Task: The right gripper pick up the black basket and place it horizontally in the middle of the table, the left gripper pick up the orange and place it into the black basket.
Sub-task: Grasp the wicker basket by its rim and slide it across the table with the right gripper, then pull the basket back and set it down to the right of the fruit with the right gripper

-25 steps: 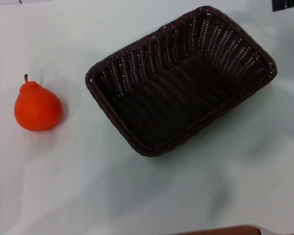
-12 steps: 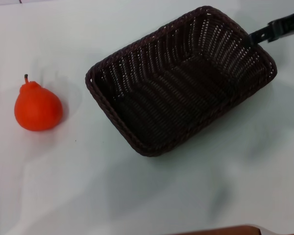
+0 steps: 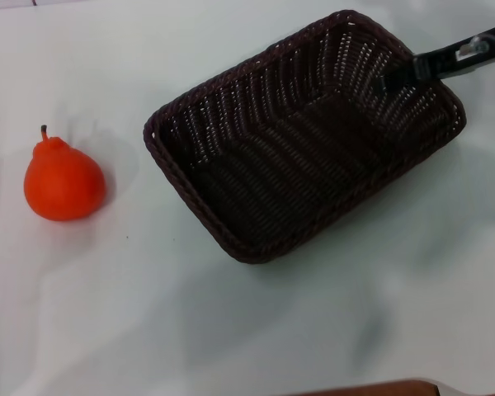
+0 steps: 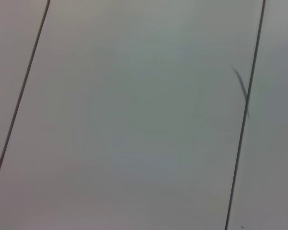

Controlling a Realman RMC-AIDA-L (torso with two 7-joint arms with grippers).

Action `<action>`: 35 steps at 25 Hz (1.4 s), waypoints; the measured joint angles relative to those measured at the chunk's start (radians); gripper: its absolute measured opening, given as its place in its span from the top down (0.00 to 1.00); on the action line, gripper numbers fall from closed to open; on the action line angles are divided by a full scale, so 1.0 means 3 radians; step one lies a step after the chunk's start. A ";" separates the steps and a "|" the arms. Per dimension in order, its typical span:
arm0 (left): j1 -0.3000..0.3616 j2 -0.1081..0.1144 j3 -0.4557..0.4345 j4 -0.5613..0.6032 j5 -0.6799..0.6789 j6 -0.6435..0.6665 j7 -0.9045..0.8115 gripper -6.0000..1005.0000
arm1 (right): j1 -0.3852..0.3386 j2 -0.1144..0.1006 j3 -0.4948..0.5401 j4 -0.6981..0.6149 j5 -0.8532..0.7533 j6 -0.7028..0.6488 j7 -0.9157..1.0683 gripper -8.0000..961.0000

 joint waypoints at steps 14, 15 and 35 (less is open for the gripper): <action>0.0000 0.0003 0.0012 0.0022 0.0011 0.0004 0.0006 0.15 | -0.0035 0.0011 -0.0058 0.0007 0.0013 -0.0042 0.0016 0.67; -0.0001 0.0004 0.0012 0.0030 0.0012 0.0004 0.0013 0.15 | -0.0036 0.0011 -0.0054 0.0006 0.0013 -0.0028 0.0019 0.68; 0.0030 0.0021 0.0173 -0.0042 0.0047 -0.0045 0.0032 0.22 | -0.0988 0.0096 -0.0225 -0.0748 0.1285 0.0172 0.1336 0.79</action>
